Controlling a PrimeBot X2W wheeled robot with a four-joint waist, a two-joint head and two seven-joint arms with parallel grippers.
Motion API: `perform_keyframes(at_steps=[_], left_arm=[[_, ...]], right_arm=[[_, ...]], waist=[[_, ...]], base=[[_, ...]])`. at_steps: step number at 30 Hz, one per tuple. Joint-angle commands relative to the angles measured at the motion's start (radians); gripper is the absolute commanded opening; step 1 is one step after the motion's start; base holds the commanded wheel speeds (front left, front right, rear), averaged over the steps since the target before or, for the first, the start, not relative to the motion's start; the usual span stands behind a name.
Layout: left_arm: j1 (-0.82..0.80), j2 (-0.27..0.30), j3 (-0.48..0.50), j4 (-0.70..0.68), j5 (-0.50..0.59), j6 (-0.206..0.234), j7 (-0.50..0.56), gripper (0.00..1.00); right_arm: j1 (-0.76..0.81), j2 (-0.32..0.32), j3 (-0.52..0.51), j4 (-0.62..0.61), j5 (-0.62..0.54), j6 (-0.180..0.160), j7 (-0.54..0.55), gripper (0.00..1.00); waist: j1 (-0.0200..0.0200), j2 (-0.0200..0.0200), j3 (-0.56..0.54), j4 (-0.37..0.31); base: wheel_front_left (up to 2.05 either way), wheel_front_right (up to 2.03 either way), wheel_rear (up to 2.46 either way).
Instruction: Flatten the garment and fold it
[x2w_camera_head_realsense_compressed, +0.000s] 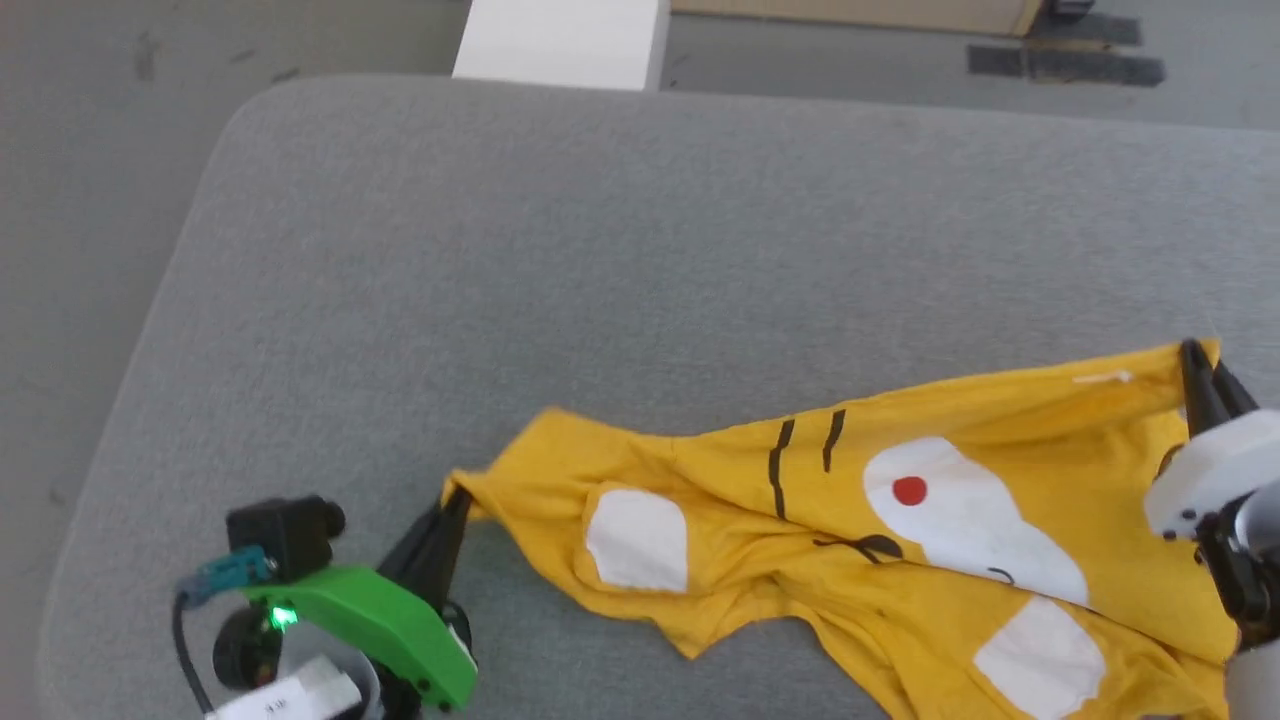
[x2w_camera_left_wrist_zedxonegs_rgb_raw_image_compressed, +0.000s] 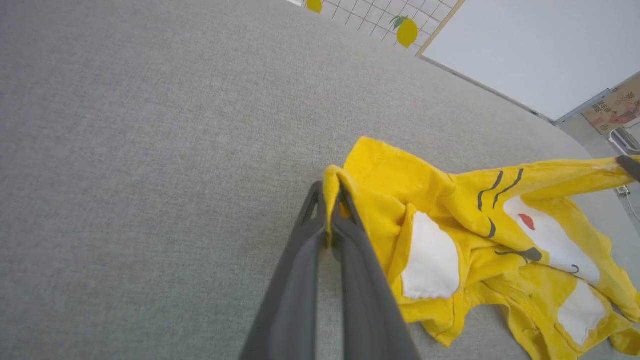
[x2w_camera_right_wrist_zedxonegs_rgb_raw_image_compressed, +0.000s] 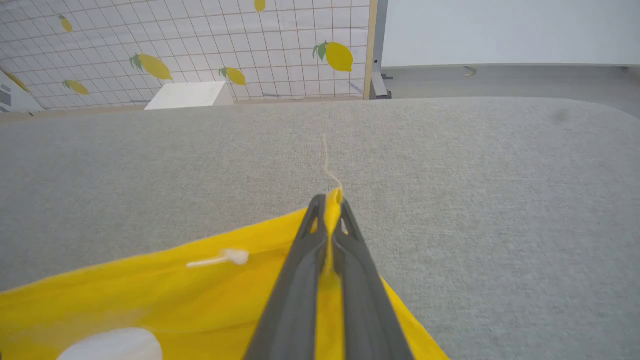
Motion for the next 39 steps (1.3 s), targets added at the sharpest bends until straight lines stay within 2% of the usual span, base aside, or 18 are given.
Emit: perform_keyframes(at_steps=[1, 6, 12, 17, 20, 29, 35, 39], left_arm=[[-0.041, 0.005, 0.014, -0.009, 0.002, -0.012, -0.013, 0.00], [-0.193, 0.020, 0.040, 0.004, -0.010, -0.048, -0.001, 0.00], [-0.485, -0.002, 0.087, 0.105, -0.072, -0.077, 0.038, 0.00], [-0.742, -0.024, 0.125, 0.234, -0.082, -0.064, 0.042, 0.00], [-0.905, -0.028, 0.138, 0.306, -0.052, -0.050, 0.019, 0.00], [-1.355, -0.027, 0.176, 0.467, 0.049, -0.013, -0.115, 0.00], [-1.589, -0.021, 0.192, 0.527, 0.108, -0.011, -0.245, 0.00], [-1.702, -0.013, 0.204, 0.553, 0.131, -0.028, -0.338, 0.00]], right_arm=[[0.022, 0.000, -0.001, -0.034, 0.012, -0.001, 0.022, 0.00], [0.011, -0.054, 0.011, -0.128, 0.015, -0.001, 0.122, 0.00], [-0.163, -0.151, 0.075, -0.169, 0.026, -0.001, 0.230, 0.00], [-0.351, -0.205, 0.147, -0.138, 0.029, -0.001, 0.279, 0.00], [-0.479, -0.218, 0.189, -0.097, 0.028, -0.001, 0.293, 0.00], [-0.850, -0.189, 0.223, 0.060, -0.052, -0.001, 0.262, 0.00], [-1.044, -0.133, 0.170, 0.133, -0.161, -0.001, 0.164, 0.00], [-1.137, -0.098, 0.131, 0.168, -0.246, -0.001, 0.078, 0.00]], waist=[[0.0000, 0.0000, -0.046, -0.047], [0.0000, 0.0000, -0.043, -0.070], [0.0000, 0.0000, 0.023, -0.105], [0.0000, 0.0000, 0.104, -0.133], [0.0000, 0.0000, 0.162, -0.150], [0.0000, 0.0000, 0.316, -0.186], [0.0000, 0.0000, 0.372, -0.198], [0.0000, 0.0000, 0.392, -0.202]], base=[[0.00, 0.00, 0.00], [0.00, 0.00, 0.00], [0.00, 0.00, 0.00], [0.00, 0.00, 0.00], [0.00, 0.00, 0.00], [0.00, 0.00, 0.00], [0.00, 0.00, 0.00], [0.00, 0.00, 0.00]])
